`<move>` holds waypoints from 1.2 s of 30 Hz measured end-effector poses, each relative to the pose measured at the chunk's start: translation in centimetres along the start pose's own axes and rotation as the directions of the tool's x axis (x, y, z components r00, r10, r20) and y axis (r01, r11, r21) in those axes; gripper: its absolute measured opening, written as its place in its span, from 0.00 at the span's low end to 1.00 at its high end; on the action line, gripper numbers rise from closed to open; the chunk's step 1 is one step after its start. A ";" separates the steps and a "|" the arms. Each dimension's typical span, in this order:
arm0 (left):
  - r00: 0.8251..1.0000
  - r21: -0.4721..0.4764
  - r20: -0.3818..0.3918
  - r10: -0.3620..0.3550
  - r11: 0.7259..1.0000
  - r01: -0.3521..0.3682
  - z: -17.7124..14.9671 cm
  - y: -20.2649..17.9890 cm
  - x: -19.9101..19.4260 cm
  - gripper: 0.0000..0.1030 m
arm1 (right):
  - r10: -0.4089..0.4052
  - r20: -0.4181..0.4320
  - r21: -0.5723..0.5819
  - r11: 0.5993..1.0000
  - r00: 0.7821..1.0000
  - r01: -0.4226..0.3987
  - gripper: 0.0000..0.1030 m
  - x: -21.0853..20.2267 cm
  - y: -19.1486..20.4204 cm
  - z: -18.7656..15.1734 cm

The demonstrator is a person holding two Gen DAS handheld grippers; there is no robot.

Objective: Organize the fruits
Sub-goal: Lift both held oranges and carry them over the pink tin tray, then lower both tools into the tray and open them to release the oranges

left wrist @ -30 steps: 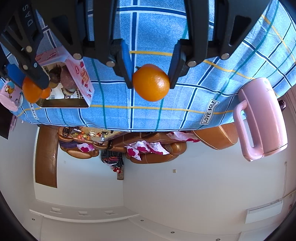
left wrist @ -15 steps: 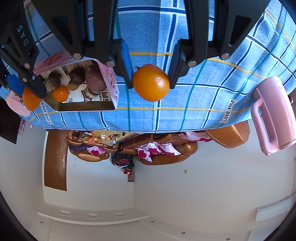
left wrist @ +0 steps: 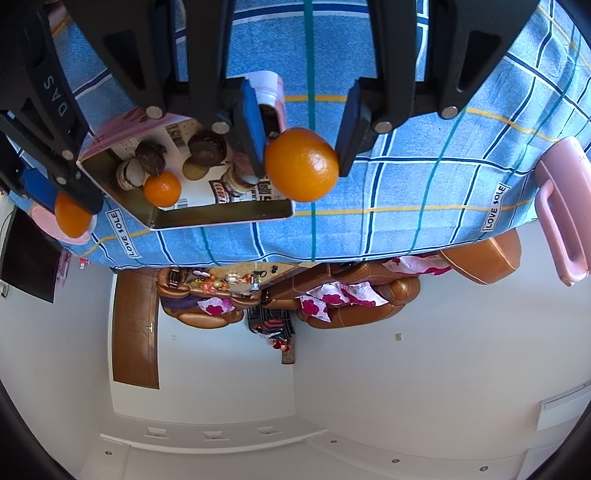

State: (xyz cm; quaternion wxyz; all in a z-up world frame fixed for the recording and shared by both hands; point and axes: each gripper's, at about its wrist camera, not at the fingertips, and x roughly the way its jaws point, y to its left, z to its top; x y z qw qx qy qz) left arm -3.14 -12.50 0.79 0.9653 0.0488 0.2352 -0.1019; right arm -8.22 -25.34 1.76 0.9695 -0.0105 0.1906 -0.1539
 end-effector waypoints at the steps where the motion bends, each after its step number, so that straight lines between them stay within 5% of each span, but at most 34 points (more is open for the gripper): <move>1: 1.000 0.002 0.000 -0.007 1.000 0.007 0.1 -0.3 0.1 0.37 | -0.009 -0.002 0.002 1.000 1.000 0.009 0.34 0.2 -0.3 0.1; 16: 0.995 -0.004 -0.037 -0.094 0.996 0.094 1.8 -4.7 3.5 0.37 | -0.118 -0.018 0.040 0.992 0.993 0.119 0.34 1.5 -3.2 0.5; 36: 0.988 -0.092 -0.083 -0.132 0.988 0.124 2.6 -2.0 6.6 0.37 | -0.084 -0.081 -0.021 0.996 0.993 0.083 0.34 5.8 -0.7 2.6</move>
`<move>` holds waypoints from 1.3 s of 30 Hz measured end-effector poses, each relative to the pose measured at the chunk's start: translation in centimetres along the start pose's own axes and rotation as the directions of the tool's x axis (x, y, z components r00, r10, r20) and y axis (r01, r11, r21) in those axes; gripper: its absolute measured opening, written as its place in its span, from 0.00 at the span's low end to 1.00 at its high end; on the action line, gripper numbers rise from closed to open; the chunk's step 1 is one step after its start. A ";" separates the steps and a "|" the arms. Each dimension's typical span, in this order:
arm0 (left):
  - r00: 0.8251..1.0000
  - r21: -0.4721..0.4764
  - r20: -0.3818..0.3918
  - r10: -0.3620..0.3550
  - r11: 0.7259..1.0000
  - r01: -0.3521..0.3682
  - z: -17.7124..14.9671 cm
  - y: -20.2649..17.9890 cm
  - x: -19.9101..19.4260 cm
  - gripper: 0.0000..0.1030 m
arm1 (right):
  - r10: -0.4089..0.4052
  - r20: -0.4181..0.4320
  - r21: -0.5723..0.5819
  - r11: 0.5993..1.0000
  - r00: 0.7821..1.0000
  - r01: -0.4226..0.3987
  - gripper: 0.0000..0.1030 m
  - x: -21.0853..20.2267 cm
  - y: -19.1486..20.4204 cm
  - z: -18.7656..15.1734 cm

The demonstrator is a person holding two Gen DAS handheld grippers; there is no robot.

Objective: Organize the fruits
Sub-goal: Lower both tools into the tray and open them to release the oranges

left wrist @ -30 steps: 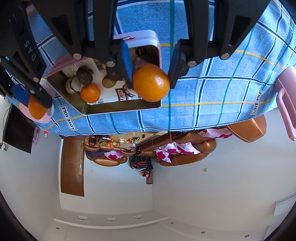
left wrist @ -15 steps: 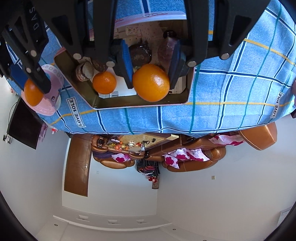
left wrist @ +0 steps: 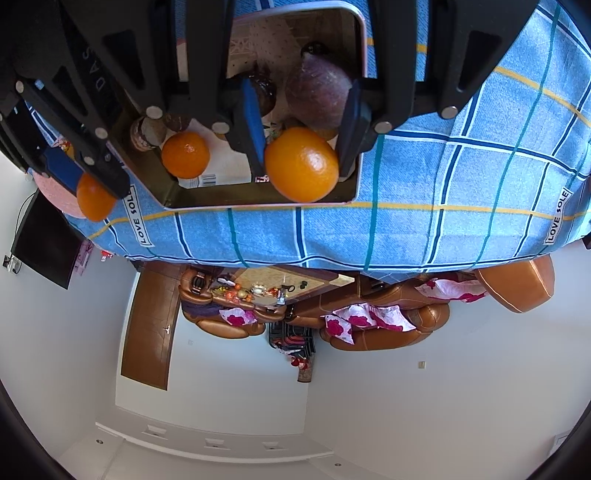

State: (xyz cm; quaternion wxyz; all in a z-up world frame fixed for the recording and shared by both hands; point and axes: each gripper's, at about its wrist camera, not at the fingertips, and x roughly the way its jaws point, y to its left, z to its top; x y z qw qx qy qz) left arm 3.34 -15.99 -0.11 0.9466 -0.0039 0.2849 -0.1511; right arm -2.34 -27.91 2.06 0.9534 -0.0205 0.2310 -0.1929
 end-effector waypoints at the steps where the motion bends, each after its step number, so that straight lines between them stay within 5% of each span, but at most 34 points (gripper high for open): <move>1: 1.000 -0.006 -0.006 0.001 1.000 -0.001 0.1 0.2 0.2 0.37 | 0.013 -0.003 -0.004 1.000 1.000 -0.013 0.34 0.4 0.2 0.3; 15: 0.997 -0.031 -0.079 -0.021 0.999 0.018 0.2 1.0 1.8 0.37 | 0.164 -0.116 0.008 0.986 0.980 -0.164 0.34 4.6 1.8 0.6; 26: 0.994 -0.076 -0.092 -0.053 0.996 0.046 0.1 1.9 2.0 0.37 | 0.386 -0.199 0.074 0.923 0.901 -0.379 0.34 6.6 1.6 0.0; 35: 0.996 -0.073 -0.079 -0.048 0.996 0.042 0.1 2.1 1.5 0.36 | 0.451 -0.192 0.111 0.892 0.871 -0.438 0.34 6.5 1.2 -0.3; 39: 0.996 -0.077 -0.078 -0.052 0.996 0.046 0.1 2.2 1.4 0.36 | 0.505 -0.190 0.168 0.862 0.842 -0.479 0.34 6.6 0.6 -0.5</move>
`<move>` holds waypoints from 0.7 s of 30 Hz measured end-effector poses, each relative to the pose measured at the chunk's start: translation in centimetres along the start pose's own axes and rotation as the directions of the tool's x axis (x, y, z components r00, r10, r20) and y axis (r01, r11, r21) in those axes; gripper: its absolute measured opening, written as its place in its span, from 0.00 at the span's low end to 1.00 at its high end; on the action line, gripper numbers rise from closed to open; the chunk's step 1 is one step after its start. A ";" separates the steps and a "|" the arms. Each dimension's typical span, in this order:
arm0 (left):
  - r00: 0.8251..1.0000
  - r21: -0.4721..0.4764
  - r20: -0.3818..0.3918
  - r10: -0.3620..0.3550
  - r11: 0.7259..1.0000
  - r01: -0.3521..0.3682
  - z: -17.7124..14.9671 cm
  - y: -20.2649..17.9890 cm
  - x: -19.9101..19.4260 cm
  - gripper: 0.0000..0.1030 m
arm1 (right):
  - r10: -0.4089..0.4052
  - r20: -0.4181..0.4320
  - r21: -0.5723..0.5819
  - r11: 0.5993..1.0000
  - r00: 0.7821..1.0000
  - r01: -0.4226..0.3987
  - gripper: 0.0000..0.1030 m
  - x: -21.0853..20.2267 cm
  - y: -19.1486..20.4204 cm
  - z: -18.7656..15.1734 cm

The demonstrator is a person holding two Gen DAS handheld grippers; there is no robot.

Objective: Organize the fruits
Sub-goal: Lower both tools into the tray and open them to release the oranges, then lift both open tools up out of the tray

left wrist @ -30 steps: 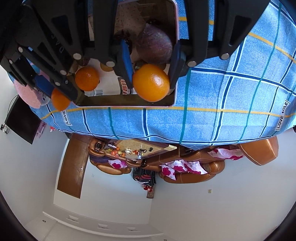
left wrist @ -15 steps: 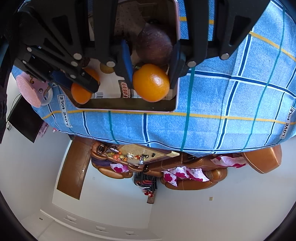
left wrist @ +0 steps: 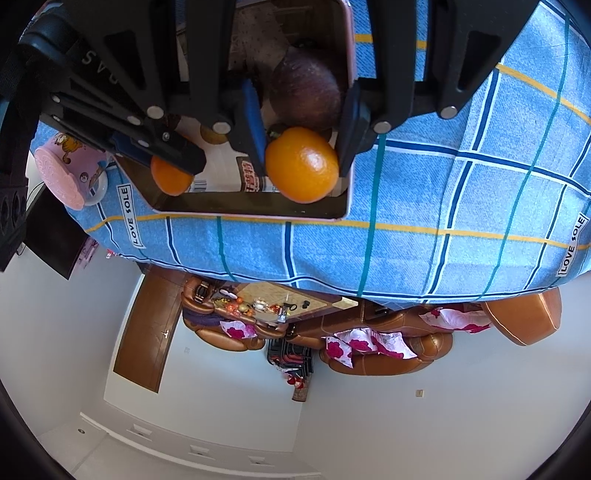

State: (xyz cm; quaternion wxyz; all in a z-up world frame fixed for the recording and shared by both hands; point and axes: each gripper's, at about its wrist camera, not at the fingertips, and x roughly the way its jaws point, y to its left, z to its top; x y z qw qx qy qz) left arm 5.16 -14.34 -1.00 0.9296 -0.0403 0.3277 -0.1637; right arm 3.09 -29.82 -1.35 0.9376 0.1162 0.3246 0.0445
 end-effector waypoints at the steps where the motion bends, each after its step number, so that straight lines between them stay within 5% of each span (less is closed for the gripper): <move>1: 1.000 0.000 0.000 0.000 1.000 0.000 0.0 0.0 0.0 0.36 | 0.023 -0.004 0.017 1.000 1.000 -0.023 0.34 0.0 -0.3 -0.1; 6: 1.000 0.005 -0.001 0.005 1.000 -0.005 -0.1 -0.2 0.0 0.36 | 0.175 0.024 0.112 0.978 0.984 -0.177 0.38 -0.4 -1.0 0.1; 9: 1.000 0.016 0.005 0.015 1.000 -0.015 -0.1 -0.5 -0.2 0.36 | 0.178 0.075 0.119 0.975 0.981 -0.186 0.56 -1.2 -0.6 0.2; 15: 0.998 0.034 0.033 0.057 0.998 -0.058 -0.2 -1.0 -0.6 0.39 | -0.066 0.185 0.066 0.996 0.981 0.054 0.59 -3.4 0.4 -0.1; 17: 0.995 0.041 0.056 0.078 0.996 -0.080 -0.2 -1.1 -1.1 0.51 | -0.143 0.216 0.043 0.990 0.966 0.137 0.60 -3.9 0.9 -0.2; 19: 0.990 0.054 0.091 0.104 0.993 -0.109 -0.3 -1.4 -1.7 0.76 | -0.206 0.243 0.025 0.978 0.948 0.206 0.60 -4.3 1.2 -0.3; 21: 0.984 0.070 0.120 0.129 0.988 -0.138 -0.4 -1.7 -2.2 0.83 | -0.253 0.264 0.019 0.966 0.931 0.257 0.61 -4.8 1.3 -0.4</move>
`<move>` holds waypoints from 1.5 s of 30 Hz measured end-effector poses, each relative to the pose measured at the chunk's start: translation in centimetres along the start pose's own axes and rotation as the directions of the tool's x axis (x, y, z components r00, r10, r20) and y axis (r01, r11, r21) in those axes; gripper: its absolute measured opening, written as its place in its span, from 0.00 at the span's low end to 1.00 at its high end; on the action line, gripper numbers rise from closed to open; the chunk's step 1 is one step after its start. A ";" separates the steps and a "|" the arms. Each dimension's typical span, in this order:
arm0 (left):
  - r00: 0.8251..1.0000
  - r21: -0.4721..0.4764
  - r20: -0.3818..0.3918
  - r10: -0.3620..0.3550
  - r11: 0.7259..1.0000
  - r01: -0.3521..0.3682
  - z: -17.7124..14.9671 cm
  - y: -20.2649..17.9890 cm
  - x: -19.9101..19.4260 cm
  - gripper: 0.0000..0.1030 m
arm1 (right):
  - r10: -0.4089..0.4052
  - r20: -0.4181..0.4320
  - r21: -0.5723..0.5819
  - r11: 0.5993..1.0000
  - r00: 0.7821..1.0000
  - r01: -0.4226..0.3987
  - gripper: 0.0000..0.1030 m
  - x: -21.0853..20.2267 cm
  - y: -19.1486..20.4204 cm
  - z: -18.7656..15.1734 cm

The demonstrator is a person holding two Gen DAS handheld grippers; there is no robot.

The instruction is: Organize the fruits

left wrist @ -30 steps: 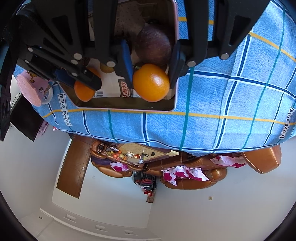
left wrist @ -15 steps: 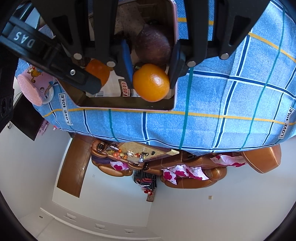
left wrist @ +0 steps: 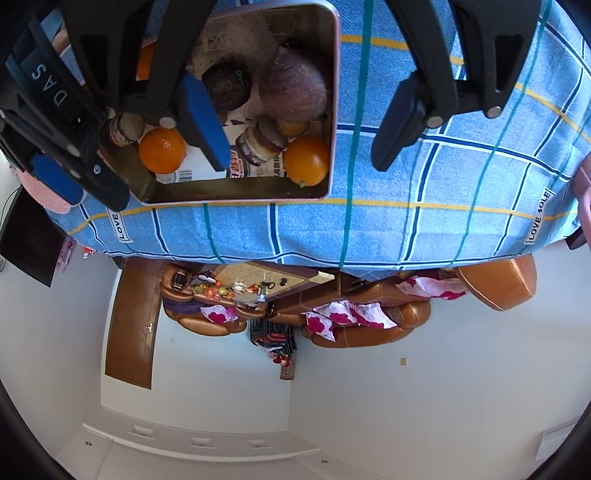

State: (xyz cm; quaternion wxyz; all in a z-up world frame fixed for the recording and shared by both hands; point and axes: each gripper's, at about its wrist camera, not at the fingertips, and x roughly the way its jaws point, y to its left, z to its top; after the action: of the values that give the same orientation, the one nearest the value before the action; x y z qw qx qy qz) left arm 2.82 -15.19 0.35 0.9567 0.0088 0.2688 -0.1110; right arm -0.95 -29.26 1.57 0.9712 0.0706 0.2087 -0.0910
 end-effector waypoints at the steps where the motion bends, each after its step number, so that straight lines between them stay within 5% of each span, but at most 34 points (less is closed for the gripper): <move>1: 1.000 0.007 0.012 0.003 1.000 -0.004 0.0 -0.1 -0.3 0.91 | -0.021 0.009 0.005 1.000 1.000 0.021 0.65 -0.3 -0.2 0.0; 3: 0.999 0.013 0.036 0.026 1.000 -0.027 0.0 -0.1 -0.7 1.00 | -0.056 0.022 0.035 0.998 0.998 0.055 0.71 -0.8 -0.7 0.0; 15: 0.991 0.033 0.123 0.060 0.997 -0.064 -0.6 -0.2 -3.3 1.00 | -0.128 0.200 0.000 0.991 0.971 0.130 0.73 -5.5 -0.7 -1.0; 45: 0.966 0.001 0.234 0.106 0.994 -0.110 -3.5 1.5 -9.4 1.00 | -0.141 0.341 0.018 0.990 0.929 0.143 0.74 -13.3 -0.1 -3.8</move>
State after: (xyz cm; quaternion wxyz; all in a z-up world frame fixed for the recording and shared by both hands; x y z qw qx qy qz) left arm -6.47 -11.55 2.13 0.9862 0.0170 0.1527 -0.0609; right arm -14.36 -26.78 3.68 0.9838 0.0351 0.0419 -0.1710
